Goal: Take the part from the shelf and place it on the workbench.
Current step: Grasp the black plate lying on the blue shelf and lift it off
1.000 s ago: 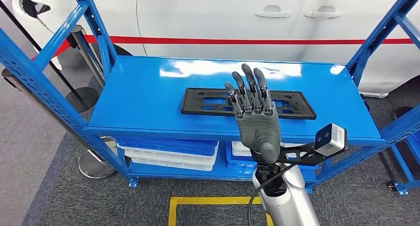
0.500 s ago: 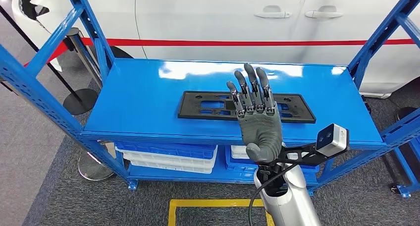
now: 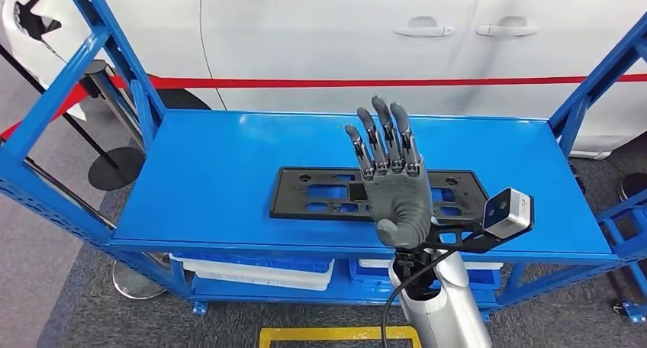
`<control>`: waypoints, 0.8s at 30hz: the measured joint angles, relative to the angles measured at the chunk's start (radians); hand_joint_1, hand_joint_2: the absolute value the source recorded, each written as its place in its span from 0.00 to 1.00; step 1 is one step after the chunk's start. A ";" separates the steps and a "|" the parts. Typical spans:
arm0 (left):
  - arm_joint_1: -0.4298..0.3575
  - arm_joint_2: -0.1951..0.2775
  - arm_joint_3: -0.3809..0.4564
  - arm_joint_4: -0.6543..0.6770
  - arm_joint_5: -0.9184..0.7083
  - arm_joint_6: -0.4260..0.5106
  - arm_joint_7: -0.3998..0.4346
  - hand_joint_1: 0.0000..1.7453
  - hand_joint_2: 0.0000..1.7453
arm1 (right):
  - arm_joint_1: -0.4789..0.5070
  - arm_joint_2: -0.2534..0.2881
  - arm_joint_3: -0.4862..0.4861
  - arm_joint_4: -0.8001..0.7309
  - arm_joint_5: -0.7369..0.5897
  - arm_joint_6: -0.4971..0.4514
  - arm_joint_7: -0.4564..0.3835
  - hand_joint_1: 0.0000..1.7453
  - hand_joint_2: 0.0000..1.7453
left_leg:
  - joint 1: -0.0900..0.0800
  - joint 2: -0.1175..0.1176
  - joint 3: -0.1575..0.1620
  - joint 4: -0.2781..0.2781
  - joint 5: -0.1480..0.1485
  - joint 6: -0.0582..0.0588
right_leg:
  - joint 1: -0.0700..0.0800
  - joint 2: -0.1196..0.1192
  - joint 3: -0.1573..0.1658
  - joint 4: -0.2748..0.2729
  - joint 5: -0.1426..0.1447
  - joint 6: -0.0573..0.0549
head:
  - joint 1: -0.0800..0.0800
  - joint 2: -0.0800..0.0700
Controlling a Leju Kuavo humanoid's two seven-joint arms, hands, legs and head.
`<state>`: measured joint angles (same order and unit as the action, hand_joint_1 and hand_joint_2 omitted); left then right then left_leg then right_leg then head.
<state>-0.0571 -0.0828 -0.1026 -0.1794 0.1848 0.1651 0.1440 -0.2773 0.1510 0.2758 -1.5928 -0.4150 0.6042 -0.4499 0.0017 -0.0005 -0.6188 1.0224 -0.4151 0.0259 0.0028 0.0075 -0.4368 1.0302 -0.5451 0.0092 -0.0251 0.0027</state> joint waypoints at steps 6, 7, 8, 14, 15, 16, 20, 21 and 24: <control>0.001 -0.001 0.000 0.000 0.000 0.004 0.010 0.00 0.00 | -0.004 0.000 0.000 -0.002 -0.001 -0.001 0.003 0.00 1.00 | 0.011 -0.006 0.089 -0.027 -0.048 0.009 | -0.014 -0.004 -0.231 0.255 -0.077 0.028 | 0.008 0.000; 0.001 -0.001 0.000 0.000 0.001 0.006 0.010 0.00 0.00 | -0.004 0.000 0.000 -0.002 -0.001 -0.001 0.004 0.00 1.00 | 0.012 -0.007 0.106 -0.028 -0.060 0.008 | -0.016 -0.004 -0.248 0.236 -0.085 0.030 | 0.008 0.000; 0.002 -0.001 0.000 0.000 0.001 0.007 0.010 0.00 0.00 | -0.004 -0.001 0.000 -0.002 -0.001 -0.002 0.005 0.00 1.00 | 0.012 -0.008 0.123 -0.028 -0.074 0.005 | -0.018 -0.005 -0.253 0.193 -0.061 0.031 | 0.008 0.000; -0.001 -0.002 0.000 0.000 0.001 0.012 -0.001 0.00 0.00 | -0.006 -0.003 0.003 0.010 0.025 -0.043 0.025 0.00 1.00 | 0.009 -0.009 0.181 -0.031 -0.127 -0.029 | -0.009 -0.008 -0.226 -0.008 0.165 -0.004 | 0.013 0.000; -0.002 -0.002 0.000 0.000 0.001 0.012 -0.002 0.00 0.00 | -0.008 -0.004 0.006 0.011 0.033 -0.050 0.027 0.00 1.00 | 0.010 -0.007 0.184 -0.025 -0.128 -0.034 | -0.010 -0.005 -0.221 -0.012 0.166 -0.012 | 0.013 0.000; -0.002 -0.002 0.000 0.000 0.001 0.012 -0.004 0.00 0.00 | -0.011 -0.004 0.009 0.012 0.039 -0.055 0.029 0.00 1.00 | 0.010 -0.006 0.180 -0.003 -0.131 -0.038 | -0.011 -0.004 -0.214 -0.016 0.164 -0.020 | 0.013 0.000; -0.003 -0.002 0.000 0.000 0.001 0.012 -0.005 0.00 0.00 | -0.017 -0.004 0.018 0.025 0.053 -0.068 0.030 0.00 1.00 | 0.012 -0.005 0.050 0.217 -0.229 -0.043 | -0.006 -0.004 -0.199 -0.019 0.149 -0.043 | 0.011 0.000; -0.003 -0.002 0.000 0.000 0.001 0.012 -0.006 0.00 0.00 | -0.017 -0.004 0.019 0.028 0.055 -0.070 0.030 0.00 1.00 | 0.012 -0.005 0.018 0.256 -0.244 -0.043 | -0.003 -0.003 -0.197 -0.018 0.145 -0.045 | 0.011 0.000; 0.001 -0.002 0.001 0.000 0.009 0.005 -0.004 0.00 0.00 | -0.018 -0.006 0.025 0.040 0.060 -0.071 0.030 0.00 1.00 | 0.010 -0.005 0.019 0.164 -0.154 -0.033 | 0.005 0.002 -0.183 -0.013 0.131 -0.046 | 0.011 0.000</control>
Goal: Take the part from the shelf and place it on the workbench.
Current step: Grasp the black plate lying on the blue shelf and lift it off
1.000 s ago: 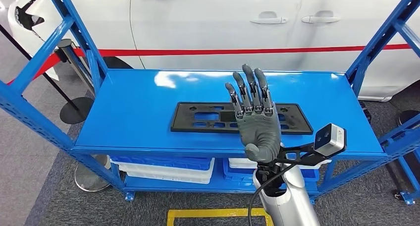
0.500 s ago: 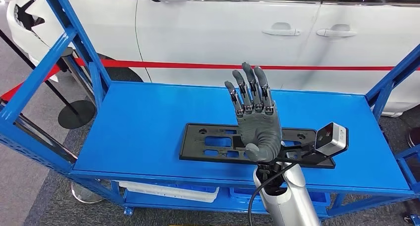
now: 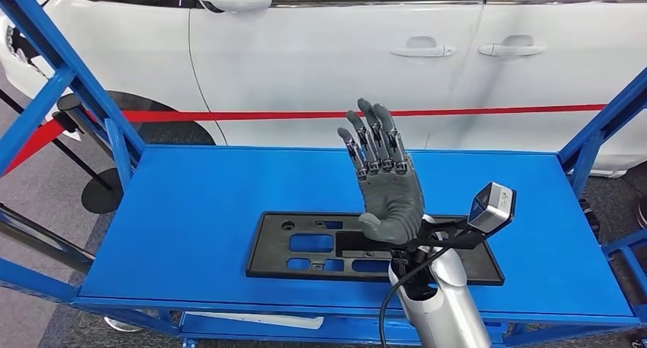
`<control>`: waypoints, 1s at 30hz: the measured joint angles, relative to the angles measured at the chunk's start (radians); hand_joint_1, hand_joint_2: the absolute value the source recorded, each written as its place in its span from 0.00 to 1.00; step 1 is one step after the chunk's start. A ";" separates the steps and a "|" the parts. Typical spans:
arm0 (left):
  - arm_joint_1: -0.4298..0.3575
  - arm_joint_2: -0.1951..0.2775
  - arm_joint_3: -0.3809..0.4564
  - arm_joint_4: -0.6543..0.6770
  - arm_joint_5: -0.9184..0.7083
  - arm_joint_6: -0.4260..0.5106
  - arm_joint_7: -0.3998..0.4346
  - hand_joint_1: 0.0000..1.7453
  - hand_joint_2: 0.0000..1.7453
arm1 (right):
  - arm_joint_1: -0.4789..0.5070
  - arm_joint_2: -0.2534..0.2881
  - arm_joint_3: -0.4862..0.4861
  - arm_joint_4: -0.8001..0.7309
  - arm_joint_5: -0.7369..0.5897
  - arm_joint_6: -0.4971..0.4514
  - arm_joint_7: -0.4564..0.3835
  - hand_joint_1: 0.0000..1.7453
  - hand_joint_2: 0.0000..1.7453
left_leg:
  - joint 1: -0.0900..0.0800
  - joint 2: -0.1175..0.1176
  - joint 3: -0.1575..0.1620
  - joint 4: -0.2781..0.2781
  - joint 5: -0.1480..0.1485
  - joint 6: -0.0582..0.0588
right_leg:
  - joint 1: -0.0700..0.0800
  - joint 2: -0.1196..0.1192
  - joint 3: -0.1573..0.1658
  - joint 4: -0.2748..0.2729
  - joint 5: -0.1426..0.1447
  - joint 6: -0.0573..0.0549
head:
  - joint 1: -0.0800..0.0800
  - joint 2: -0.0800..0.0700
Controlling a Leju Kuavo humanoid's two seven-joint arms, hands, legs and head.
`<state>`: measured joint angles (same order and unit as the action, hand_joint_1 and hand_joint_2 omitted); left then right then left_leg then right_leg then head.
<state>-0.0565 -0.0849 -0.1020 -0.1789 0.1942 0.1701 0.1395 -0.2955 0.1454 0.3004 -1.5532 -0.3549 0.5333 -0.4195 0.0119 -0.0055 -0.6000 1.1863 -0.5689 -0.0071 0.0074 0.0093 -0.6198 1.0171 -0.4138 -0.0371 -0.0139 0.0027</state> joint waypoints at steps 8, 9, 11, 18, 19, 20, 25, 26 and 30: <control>0.000 -0.002 0.002 0.000 0.013 -0.011 0.002 0.00 0.00 | -0.010 -0.002 0.016 0.022 0.002 0.000 0.001 0.00 1.00 | 0.000 0.003 0.049 -0.176 0.104 0.036 | 0.006 0.001 -0.005 0.040 -0.039 0.038 | 0.004 0.000; 0.000 -0.003 0.002 0.000 0.014 -0.011 0.002 0.00 0.00 | -0.011 -0.002 0.016 0.023 0.002 0.000 0.001 0.00 1.00 | 0.002 0.005 0.051 -0.179 0.107 0.038 | 0.003 -0.001 -0.025 0.083 -0.065 0.045 | 0.006 0.000; 0.000 -0.003 0.002 0.000 0.014 -0.012 0.002 0.00 0.00 | -0.012 -0.004 0.016 0.026 0.002 0.000 0.001 0.00 1.00 | 0.001 0.005 0.050 -0.180 0.108 0.041 | -0.006 -0.003 -0.088 0.212 -0.125 0.057 | 0.009 0.000; -0.001 -0.004 0.007 0.000 0.031 -0.021 0.002 0.00 0.00 | -0.018 -0.008 0.019 0.038 0.002 0.000 0.001 0.00 1.00 | -0.001 -0.001 0.052 -0.171 0.096 0.025 | -0.018 -0.006 -0.013 0.029 -0.010 0.055 | 0.009 0.000; -0.001 -0.004 0.008 0.000 0.030 -0.023 0.000 0.00 0.00 | -0.019 -0.008 0.020 0.039 0.002 0.000 0.002 0.00 1.00 | -0.002 -0.001 0.050 -0.172 0.094 0.020 | -0.015 -0.006 -0.007 0.012 -0.010 0.050 | 0.008 0.000; -0.001 -0.004 0.009 0.000 0.027 -0.024 -0.001 0.00 0.00 | -0.019 -0.008 0.022 0.039 0.002 0.000 0.001 0.00 1.00 | -0.002 -0.001 0.050 -0.174 0.093 0.013 | -0.013 -0.005 -0.008 0.010 -0.010 0.045 | 0.008 0.000; -0.001 -0.003 0.009 0.000 0.011 -0.015 -0.004 0.00 0.00 | -0.016 -0.008 0.031 0.033 0.001 0.000 0.000 0.00 1.00 | 0.000 0.001 0.004 -0.057 0.014 -0.006 | -0.019 -0.007 0.007 -0.010 -0.008 0.017 | 0.006 0.000; -0.001 -0.002 0.009 0.000 0.010 -0.012 -0.003 0.00 0.00 | -0.014 -0.008 0.034 0.032 0.001 0.000 0.000 0.00 1.00 | 0.000 0.001 -0.029 0.012 -0.019 -0.008 | -0.018 -0.008 0.007 -0.009 -0.008 0.014 | 0.005 0.000; 0.002 -0.002 0.009 0.000 0.010 -0.005 0.011 0.00 0.00 | -0.005 -0.008 0.039 0.032 -0.002 -0.001 0.004 0.00 1.00 | 0.001 0.001 -0.050 0.051 0.004 -0.007 | -0.014 -0.007 0.006 0.000 -0.009 0.014 | 0.006 0.000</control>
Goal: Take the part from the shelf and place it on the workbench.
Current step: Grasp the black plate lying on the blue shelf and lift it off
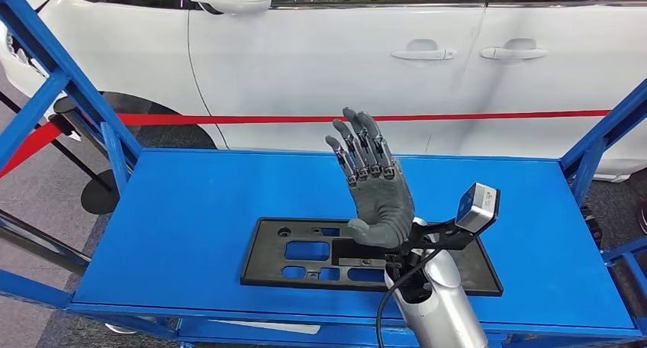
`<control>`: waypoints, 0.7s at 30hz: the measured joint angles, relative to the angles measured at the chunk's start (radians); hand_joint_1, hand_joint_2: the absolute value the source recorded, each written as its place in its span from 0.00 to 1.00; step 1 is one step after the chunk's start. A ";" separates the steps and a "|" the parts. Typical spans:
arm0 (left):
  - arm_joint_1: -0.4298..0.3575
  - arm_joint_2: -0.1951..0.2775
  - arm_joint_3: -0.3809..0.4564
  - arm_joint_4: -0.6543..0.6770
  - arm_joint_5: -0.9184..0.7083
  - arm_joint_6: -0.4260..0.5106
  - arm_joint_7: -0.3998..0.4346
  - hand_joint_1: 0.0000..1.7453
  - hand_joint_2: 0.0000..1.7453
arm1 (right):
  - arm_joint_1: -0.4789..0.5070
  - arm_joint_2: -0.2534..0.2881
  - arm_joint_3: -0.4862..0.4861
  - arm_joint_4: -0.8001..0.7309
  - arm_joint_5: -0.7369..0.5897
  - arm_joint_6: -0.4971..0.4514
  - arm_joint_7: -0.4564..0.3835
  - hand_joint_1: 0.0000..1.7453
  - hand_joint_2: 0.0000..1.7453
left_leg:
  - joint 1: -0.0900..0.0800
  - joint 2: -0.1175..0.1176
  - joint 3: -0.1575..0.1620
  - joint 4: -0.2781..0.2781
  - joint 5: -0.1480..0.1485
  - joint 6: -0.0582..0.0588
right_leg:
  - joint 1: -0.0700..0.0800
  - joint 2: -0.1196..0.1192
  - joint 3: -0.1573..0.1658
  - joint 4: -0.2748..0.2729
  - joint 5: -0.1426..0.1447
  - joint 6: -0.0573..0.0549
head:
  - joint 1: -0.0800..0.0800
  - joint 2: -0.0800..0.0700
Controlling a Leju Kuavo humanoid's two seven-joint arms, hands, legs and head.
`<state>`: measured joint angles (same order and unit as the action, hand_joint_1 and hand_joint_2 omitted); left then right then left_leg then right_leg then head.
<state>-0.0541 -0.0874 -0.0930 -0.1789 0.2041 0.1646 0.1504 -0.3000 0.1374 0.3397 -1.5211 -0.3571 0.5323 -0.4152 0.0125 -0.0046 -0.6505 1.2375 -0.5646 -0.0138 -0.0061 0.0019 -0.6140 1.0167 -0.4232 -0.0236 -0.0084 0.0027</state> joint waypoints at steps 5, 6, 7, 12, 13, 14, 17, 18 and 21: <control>-0.002 0.000 0.002 0.000 0.013 -0.001 0.010 0.00 0.00 | 0.000 0.002 0.002 0.001 -0.012 0.007 0.007 0.00 1.00 | -0.006 -0.002 0.091 -0.206 0.091 0.016 | 0.006 0.003 -0.009 0.017 0.002 0.018 | 0.001 0.000; -0.002 0.000 0.002 0.000 0.014 0.000 0.010 0.00 0.00 | 0.000 0.003 0.002 0.002 -0.013 0.009 0.008 0.00 1.00 | -0.006 -0.003 0.088 -0.208 0.096 0.023 | 0.005 0.003 -0.011 0.016 0.006 0.024 | 0.002 0.000; -0.002 0.000 0.002 0.000 0.013 0.001 0.010 0.00 0.00 | 0.001 0.003 0.002 0.004 -0.014 0.011 0.009 0.00 1.00 | -0.005 -0.001 0.086 -0.211 0.102 0.029 | 0.004 0.004 -0.013 0.018 0.003 0.030 | 0.001 0.000; -0.001 0.001 0.004 0.000 0.007 0.005 0.013 0.00 0.00 | 0.003 0.003 0.002 0.011 -0.017 0.023 0.007 0.00 1.00 | -0.001 0.005 0.052 -0.221 0.135 0.049 | -0.005 0.002 -0.093 0.242 -0.162 0.055 | 0.010 0.000; -0.001 0.002 0.005 0.000 0.005 0.004 0.012 0.00 0.00 | 0.004 0.003 0.002 0.013 -0.018 0.025 0.006 0.00 1.00 | -0.002 0.006 0.044 -0.220 0.139 0.049 | -0.006 0.002 -0.100 0.280 -0.176 0.057 | 0.010 0.000; -0.001 0.003 0.005 0.000 0.003 0.003 0.012 0.00 0.00 | 0.004 0.003 0.002 0.016 -0.020 0.028 0.004 0.00 1.00 | -0.002 0.006 0.037 -0.220 0.143 0.048 | -0.006 0.002 -0.090 0.286 -0.173 0.056 | 0.010 0.000; -0.001 0.006 0.006 0.000 -0.001 0.016 0.011 0.00 0.00 | -0.001 0.005 0.002 0.026 -0.028 0.049 -0.007 0.00 1.00 | -0.003 0.005 0.026 -0.220 0.155 0.042 | -0.003 0.001 0.042 0.100 -0.108 0.043 | 0.010 0.000; -0.001 0.006 0.006 0.000 -0.001 0.021 0.012 0.00 0.00 | -0.005 0.008 0.002 0.029 -0.030 0.055 -0.009 0.00 1.00 | -0.003 0.005 0.025 -0.222 0.160 0.037 | 0.001 0.001 0.082 0.039 -0.093 0.037 | 0.009 0.000; -0.001 0.010 0.006 0.000 -0.006 0.024 0.013 0.00 0.00 | -0.017 0.015 0.002 0.040 -0.031 0.060 -0.016 0.00 1.00 | -0.002 0.005 0.027 -0.228 0.172 0.019 | 0.011 -0.001 0.106 -0.016 -0.082 0.021 | 0.012 0.000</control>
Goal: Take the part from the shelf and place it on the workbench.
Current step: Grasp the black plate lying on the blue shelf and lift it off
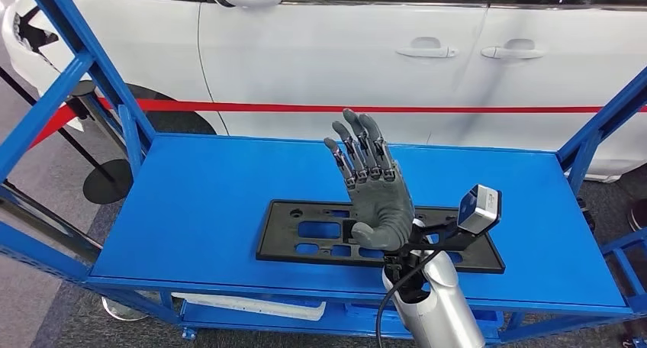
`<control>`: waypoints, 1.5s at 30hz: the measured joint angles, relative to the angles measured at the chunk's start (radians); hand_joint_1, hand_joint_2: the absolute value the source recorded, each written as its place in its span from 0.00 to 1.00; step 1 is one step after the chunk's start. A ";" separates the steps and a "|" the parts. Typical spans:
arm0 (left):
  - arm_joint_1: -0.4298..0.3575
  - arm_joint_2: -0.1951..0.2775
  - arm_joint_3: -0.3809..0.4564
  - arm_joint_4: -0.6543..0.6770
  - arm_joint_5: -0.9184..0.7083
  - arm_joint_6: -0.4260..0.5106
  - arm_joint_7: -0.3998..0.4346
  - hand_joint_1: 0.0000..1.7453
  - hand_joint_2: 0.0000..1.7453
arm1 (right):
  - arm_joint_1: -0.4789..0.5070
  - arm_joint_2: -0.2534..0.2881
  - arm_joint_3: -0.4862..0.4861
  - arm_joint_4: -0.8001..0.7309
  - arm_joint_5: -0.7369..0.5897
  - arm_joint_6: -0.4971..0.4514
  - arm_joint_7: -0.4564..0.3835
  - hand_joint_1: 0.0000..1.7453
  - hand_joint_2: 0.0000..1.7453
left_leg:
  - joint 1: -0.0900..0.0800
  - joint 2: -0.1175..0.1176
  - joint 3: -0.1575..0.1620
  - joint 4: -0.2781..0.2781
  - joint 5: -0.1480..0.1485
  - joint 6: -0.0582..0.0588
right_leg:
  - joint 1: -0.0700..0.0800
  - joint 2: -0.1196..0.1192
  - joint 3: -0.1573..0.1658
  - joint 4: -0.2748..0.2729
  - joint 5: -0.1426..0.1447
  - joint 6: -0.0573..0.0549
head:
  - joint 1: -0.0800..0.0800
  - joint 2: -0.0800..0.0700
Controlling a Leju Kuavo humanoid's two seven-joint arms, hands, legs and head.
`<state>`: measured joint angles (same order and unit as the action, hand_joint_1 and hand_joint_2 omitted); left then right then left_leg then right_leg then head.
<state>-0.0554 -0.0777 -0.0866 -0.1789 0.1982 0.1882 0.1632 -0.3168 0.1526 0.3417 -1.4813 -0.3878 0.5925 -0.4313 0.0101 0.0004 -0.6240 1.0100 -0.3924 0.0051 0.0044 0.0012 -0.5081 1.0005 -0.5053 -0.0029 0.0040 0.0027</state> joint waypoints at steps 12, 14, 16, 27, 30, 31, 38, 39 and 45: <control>0.002 0.019 -0.006 0.000 -0.040 -0.022 -0.005 0.00 0.00 | 0.002 0.014 -0.009 0.010 0.024 -0.032 -0.012 0.00 1.00 | 0.001 -0.002 0.029 0.073 -0.065 -0.021 | -0.006 -0.004 -0.032 0.004 0.024 -0.018 | -0.005 0.000; 0.001 0.024 -0.011 0.000 -0.049 -0.023 -0.022 0.00 0.00 | 0.015 0.014 -0.015 -0.005 0.022 -0.036 -0.013 0.00 1.00 | -0.001 -0.003 0.059 0.017 -0.063 -0.011 | -0.003 -0.003 -0.036 0.010 0.021 -0.011 | -0.005 0.000; -0.001 0.030 -0.013 0.000 -0.052 -0.020 -0.042 0.00 0.00 | 0.030 0.013 -0.021 -0.025 0.013 -0.036 -0.004 0.00 1.00 | 0.000 -0.003 0.059 0.009 -0.064 -0.002 | -0.001 -0.003 -0.037 0.013 0.020 -0.003 | -0.004 0.000; -0.005 0.040 -0.013 0.000 -0.024 -0.029 -0.050 0.00 0.00 | 0.052 0.008 -0.037 -0.059 -0.010 -0.018 0.025 0.00 0.00 | 0.005 0.001 0.053 0.010 -0.057 0.016 | -0.019 -0.001 -0.089 0.092 0.016 0.022 | -0.003 0.000; -0.008 0.034 -0.013 0.000 -0.023 -0.037 -0.038 0.00 0.00 | 0.043 0.007 -0.037 -0.058 -0.011 -0.018 0.027 0.00 0.00 | 0.001 0.000 0.044 0.011 -0.050 -0.001 | -0.012 0.001 -0.067 0.025 0.040 0.015 | -0.004 0.000; -0.008 0.033 -0.013 0.000 -0.025 -0.040 -0.033 0.00 0.00 | 0.042 0.007 -0.037 -0.058 -0.011 -0.018 0.027 0.00 0.00 | 0.002 0.000 0.043 0.009 -0.048 -0.007 | -0.013 0.002 -0.070 0.023 0.044 0.009 | -0.004 0.000; -0.006 0.027 -0.013 0.000 -0.030 -0.029 -0.028 0.00 0.00 | 0.041 0.006 -0.037 -0.059 0.005 -0.020 0.031 0.00 0.00 | 0.003 -0.001 -0.058 0.273 -0.204 -0.026 | -0.011 -0.005 -0.094 0.012 0.071 -0.022 | -0.007 0.000; -0.006 0.027 -0.013 0.000 -0.029 -0.025 -0.027 0.00 0.00 | 0.040 0.006 -0.037 -0.059 0.005 -0.020 0.032 0.00 0.00 | 0.003 -0.001 -0.049 0.271 -0.196 -0.026 | -0.010 -0.005 -0.099 0.015 0.074 -0.022 | -0.007 0.000; -0.009 0.024 -0.012 0.000 -0.019 -0.021 -0.018 0.00 0.00 | 0.033 0.007 -0.037 -0.059 0.003 -0.019 0.033 0.00 0.00 | -0.003 -0.004 0.086 0.021 -0.107 -0.005 | -0.005 -0.004 -0.124 0.038 0.089 0.001 | -0.006 0.000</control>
<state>-0.0649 -0.0541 -0.0991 -0.1789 0.1788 0.1675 0.1447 -0.2837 0.1595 0.3048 -1.5400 -0.3849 0.5735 -0.3980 0.0067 -0.0032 -0.5375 1.0307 -0.4991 0.0005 -0.0010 -0.0031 -0.6319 1.0389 -0.4163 -0.0020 -0.0019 0.0027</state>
